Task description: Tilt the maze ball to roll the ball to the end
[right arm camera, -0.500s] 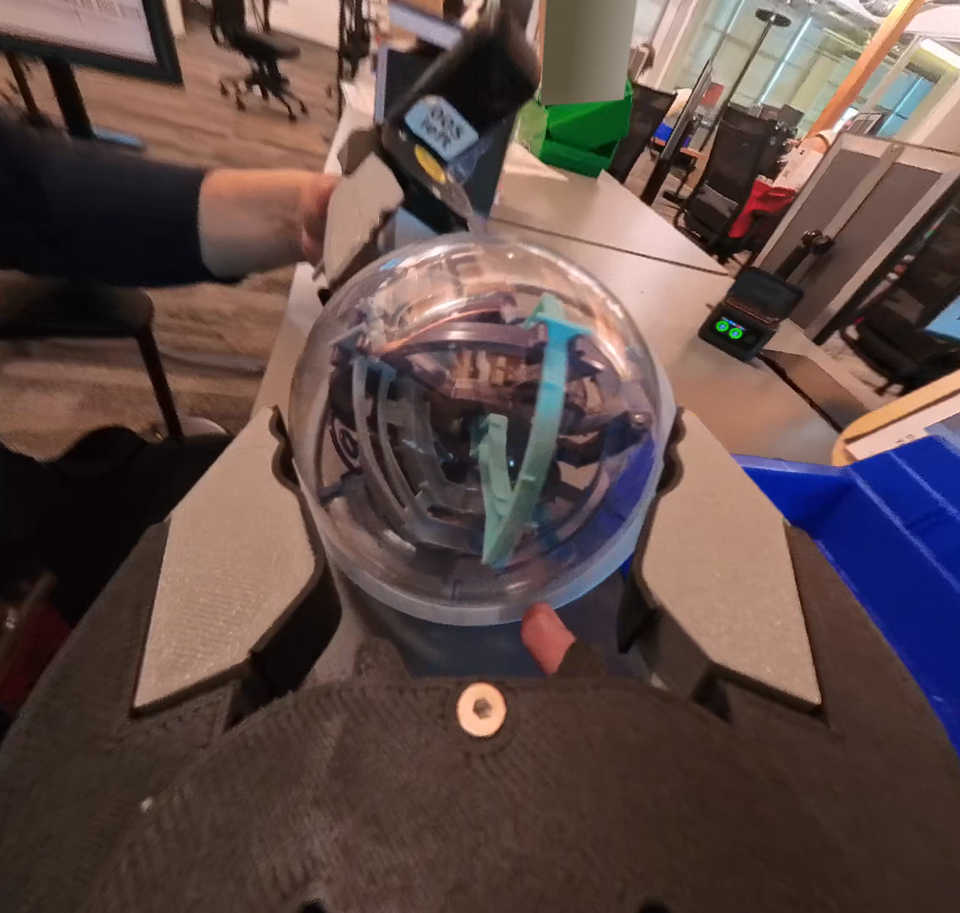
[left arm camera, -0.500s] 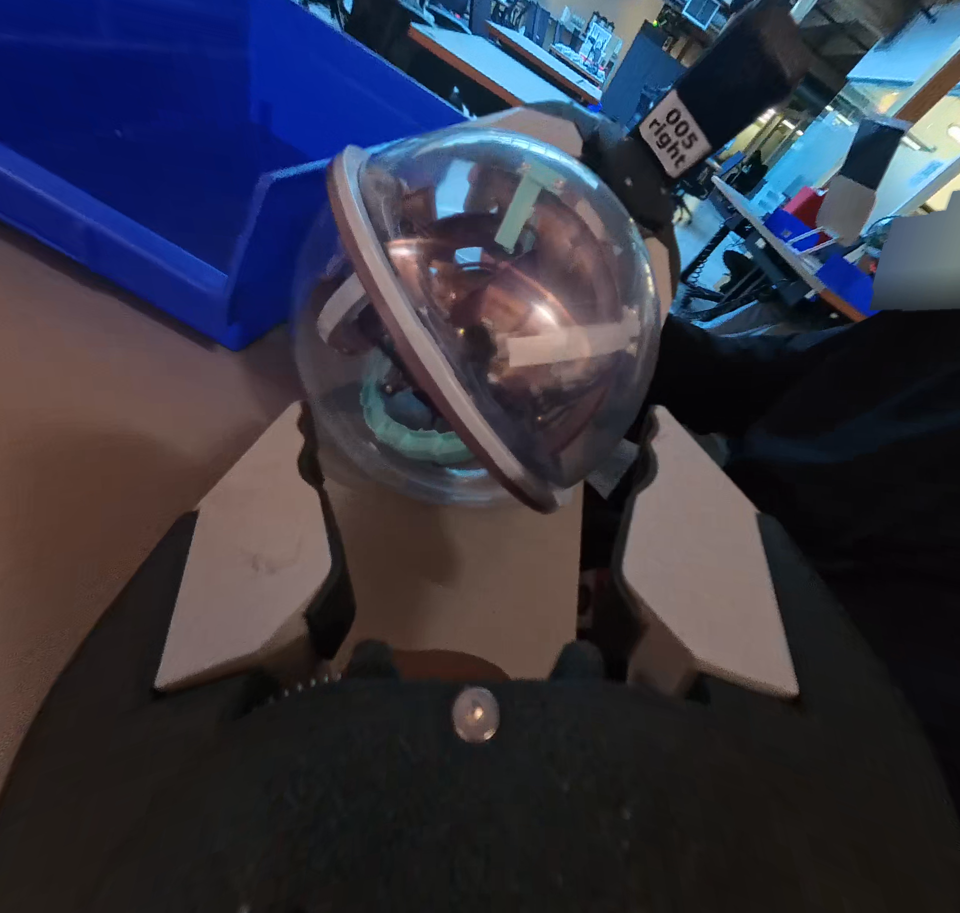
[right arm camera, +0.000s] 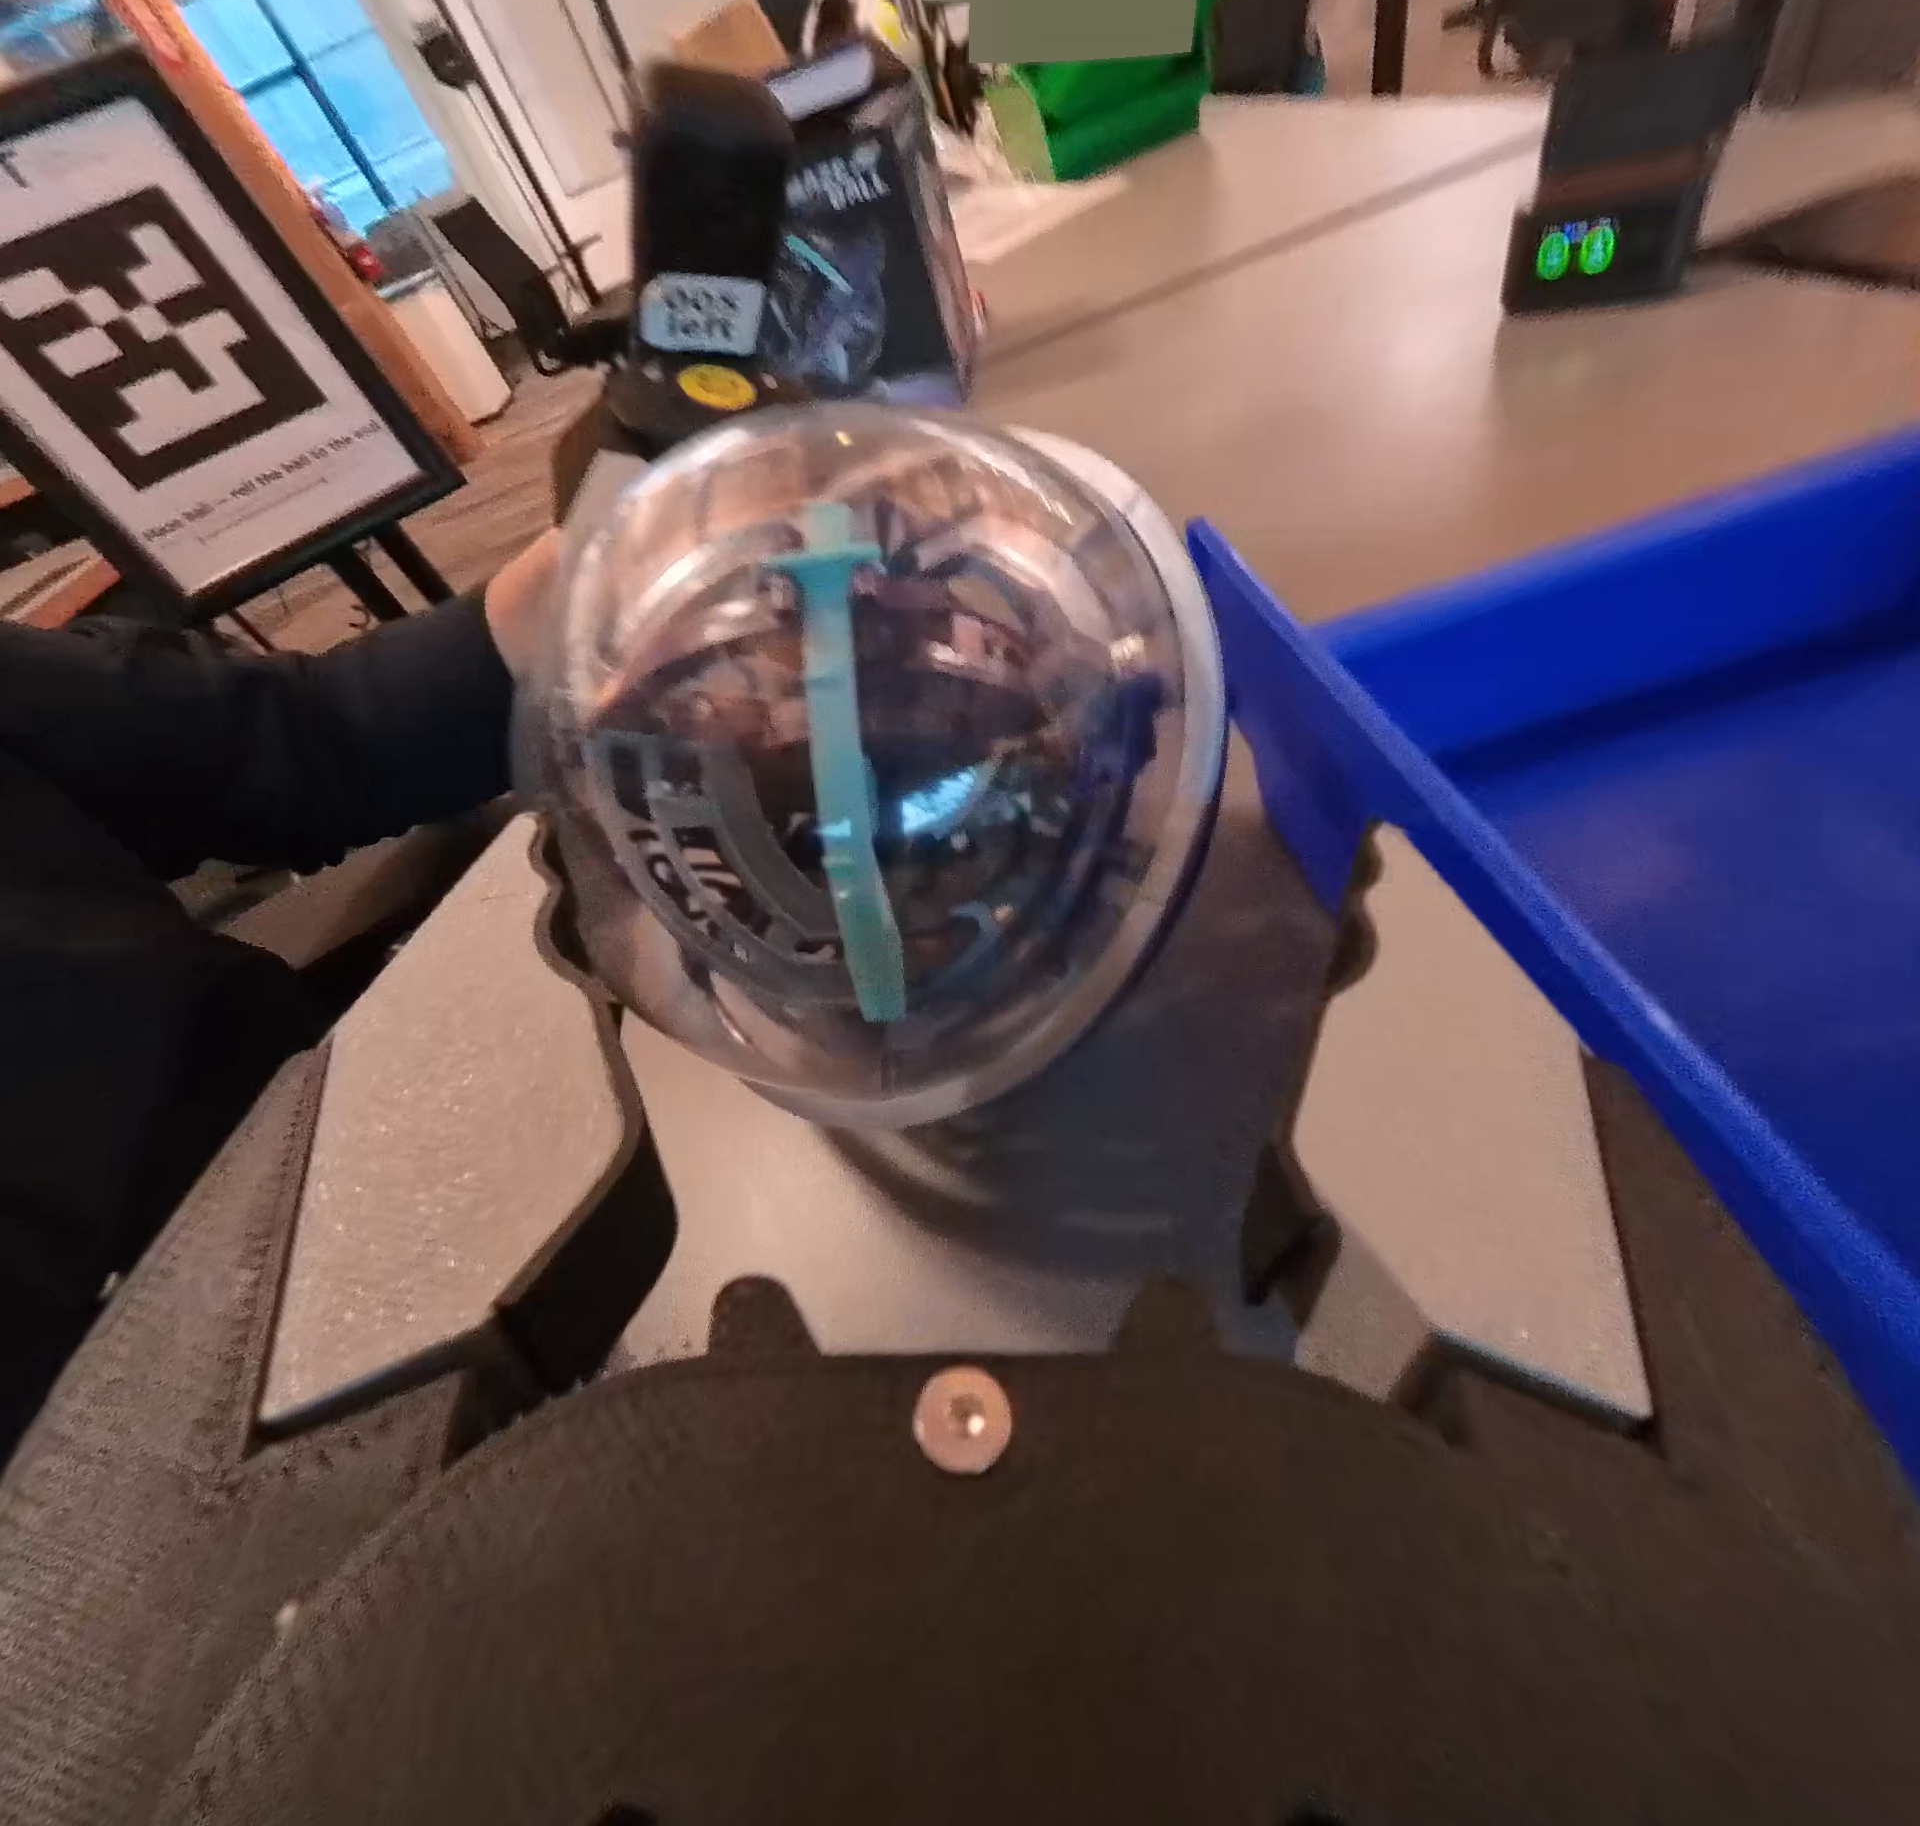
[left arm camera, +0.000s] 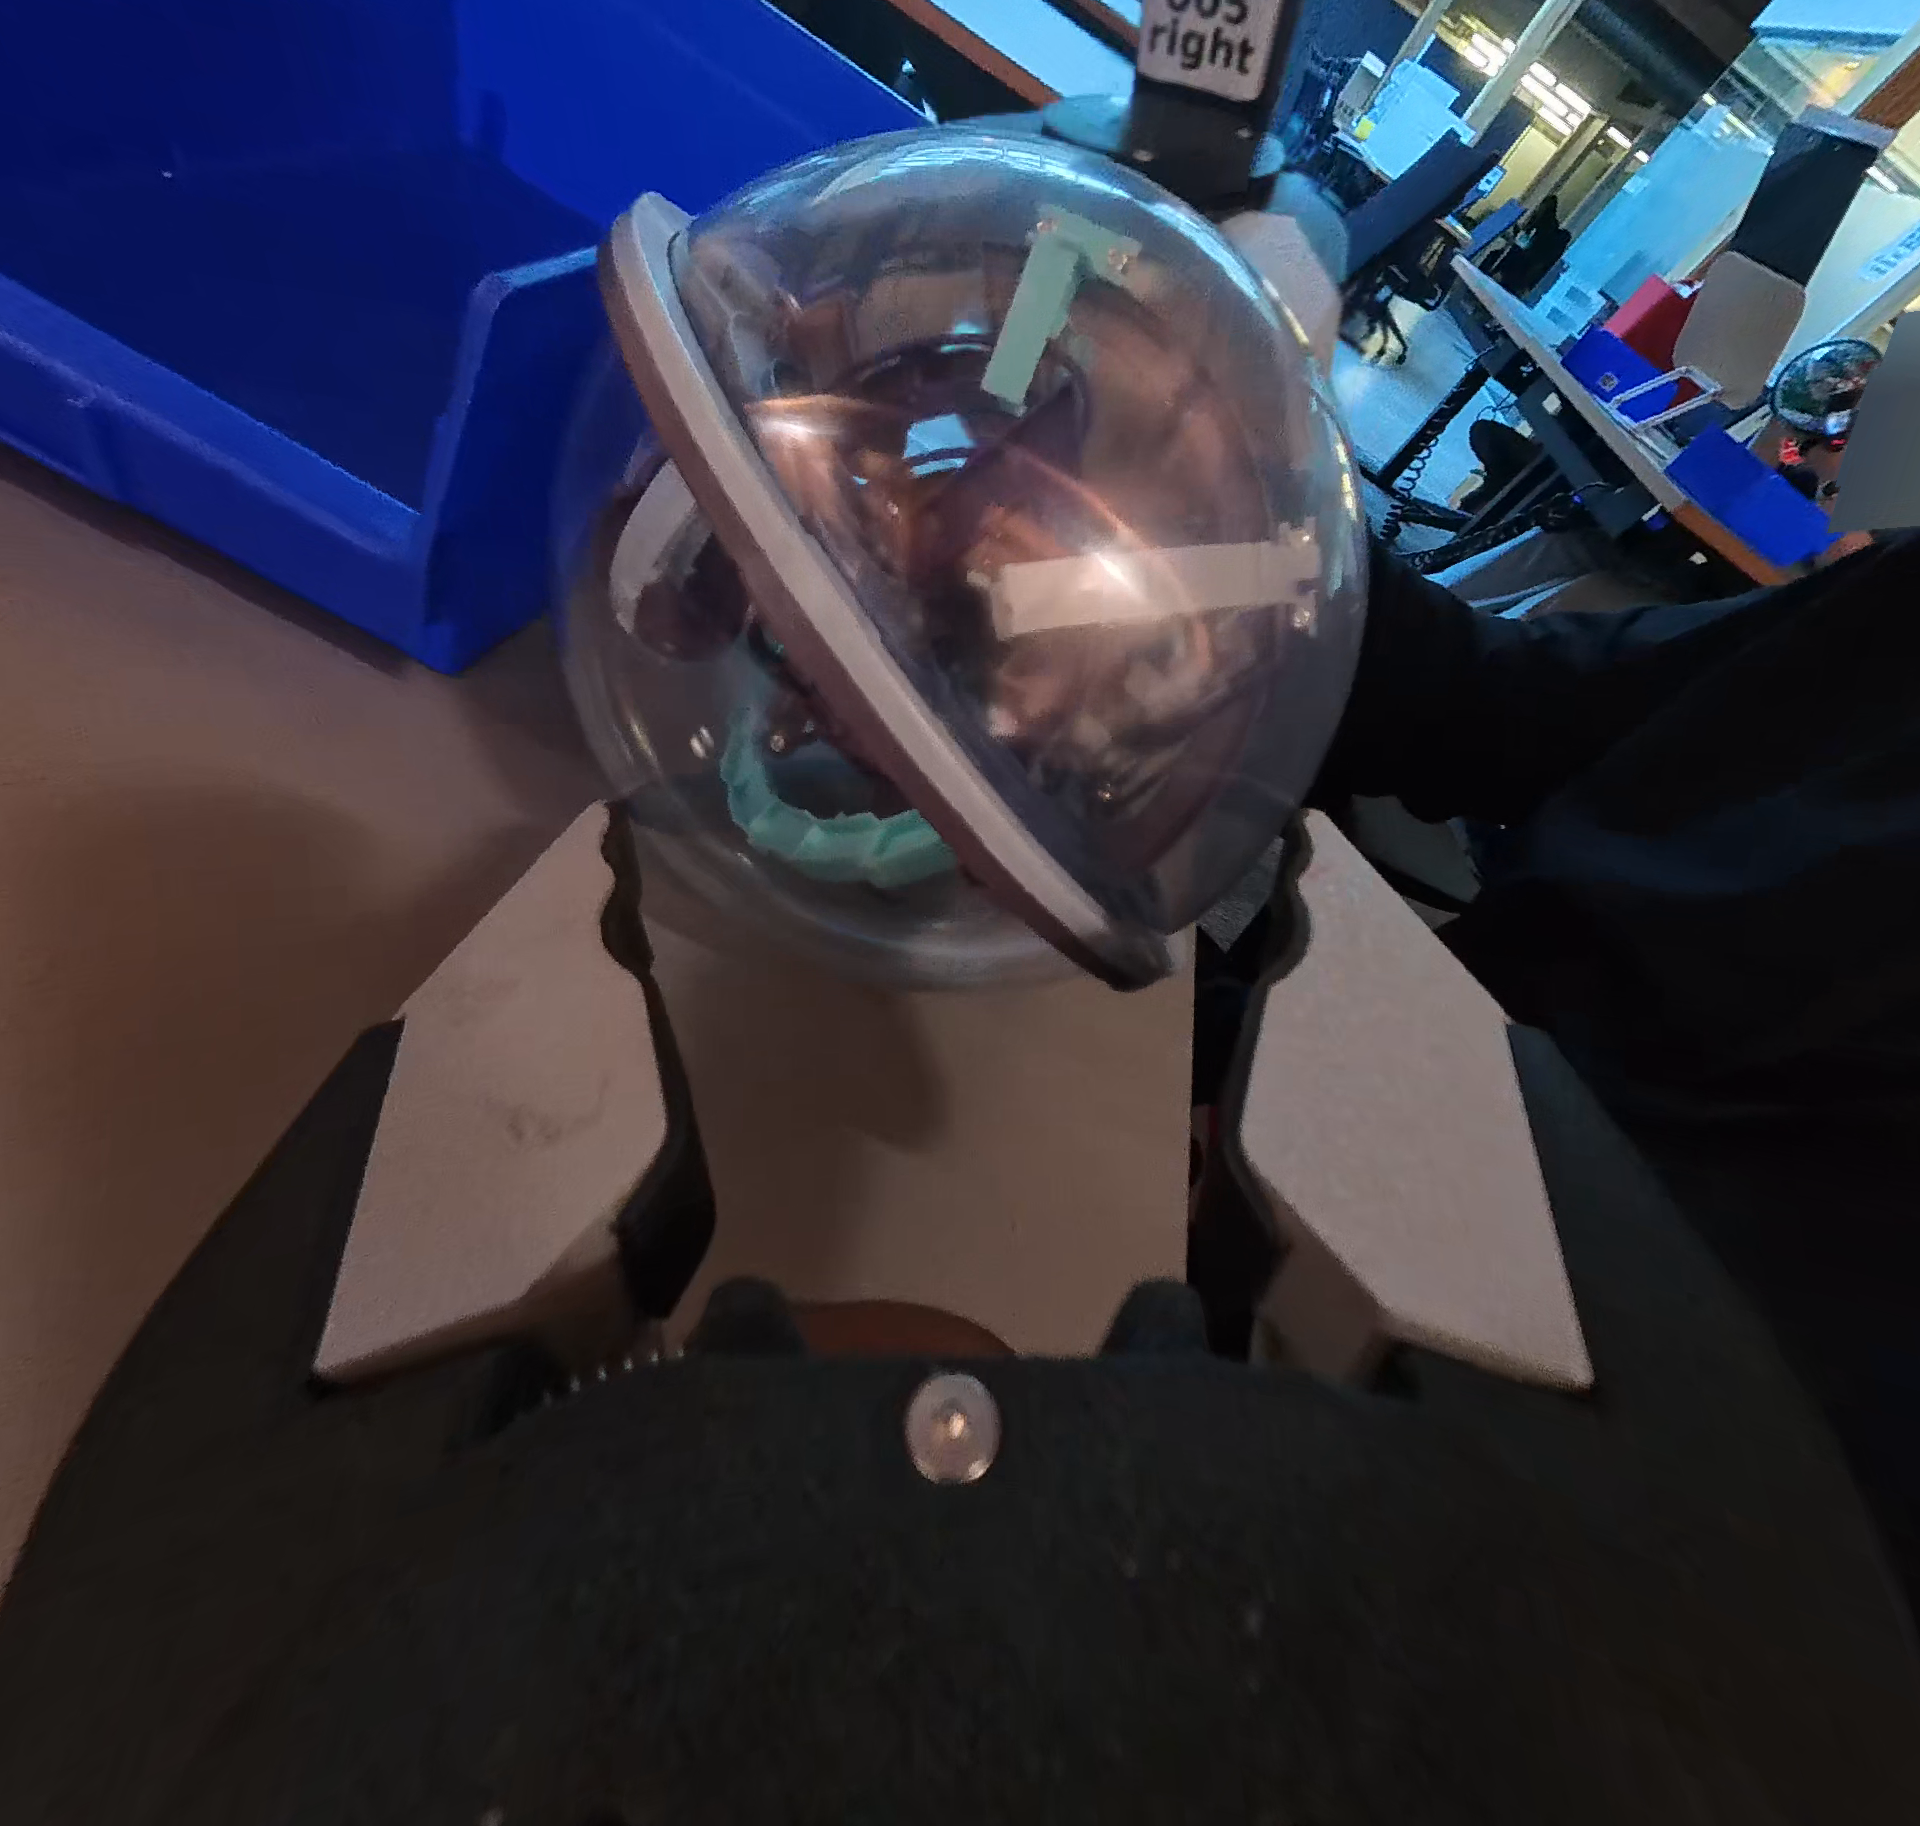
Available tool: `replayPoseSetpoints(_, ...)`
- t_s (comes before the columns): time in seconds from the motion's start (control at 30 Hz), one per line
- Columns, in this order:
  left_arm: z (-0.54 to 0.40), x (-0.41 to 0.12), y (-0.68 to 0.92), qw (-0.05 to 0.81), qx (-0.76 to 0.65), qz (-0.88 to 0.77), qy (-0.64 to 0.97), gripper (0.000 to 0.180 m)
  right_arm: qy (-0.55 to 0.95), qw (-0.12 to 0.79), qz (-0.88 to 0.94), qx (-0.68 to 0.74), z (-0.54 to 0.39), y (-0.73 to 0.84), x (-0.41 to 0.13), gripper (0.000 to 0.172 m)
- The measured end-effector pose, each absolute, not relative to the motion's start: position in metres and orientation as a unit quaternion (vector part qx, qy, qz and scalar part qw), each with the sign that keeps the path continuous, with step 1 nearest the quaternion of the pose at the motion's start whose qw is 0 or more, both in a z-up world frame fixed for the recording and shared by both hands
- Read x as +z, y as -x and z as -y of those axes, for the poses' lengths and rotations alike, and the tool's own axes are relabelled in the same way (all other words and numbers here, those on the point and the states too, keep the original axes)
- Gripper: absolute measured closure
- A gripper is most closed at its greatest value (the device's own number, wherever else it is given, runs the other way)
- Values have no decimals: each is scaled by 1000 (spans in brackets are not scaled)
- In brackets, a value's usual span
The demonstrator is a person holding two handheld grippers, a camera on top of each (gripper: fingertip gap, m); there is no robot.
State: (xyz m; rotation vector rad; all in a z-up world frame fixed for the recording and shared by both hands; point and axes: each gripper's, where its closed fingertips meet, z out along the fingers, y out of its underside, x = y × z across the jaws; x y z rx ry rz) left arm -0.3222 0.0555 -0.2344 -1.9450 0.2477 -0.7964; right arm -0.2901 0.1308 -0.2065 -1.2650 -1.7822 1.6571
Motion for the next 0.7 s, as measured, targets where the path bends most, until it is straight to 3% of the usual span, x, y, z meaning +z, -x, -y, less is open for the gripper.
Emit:
replayPoseSetpoints(0.27,-60,-240,320,482,-334,-111,803,65,473,36,612,633,-102,290,-232,23)
replayPoseSetpoints(0.7,-62,-240,315,492,-325,-111,800,57,462,56,613,639,-101,292,-231,27)
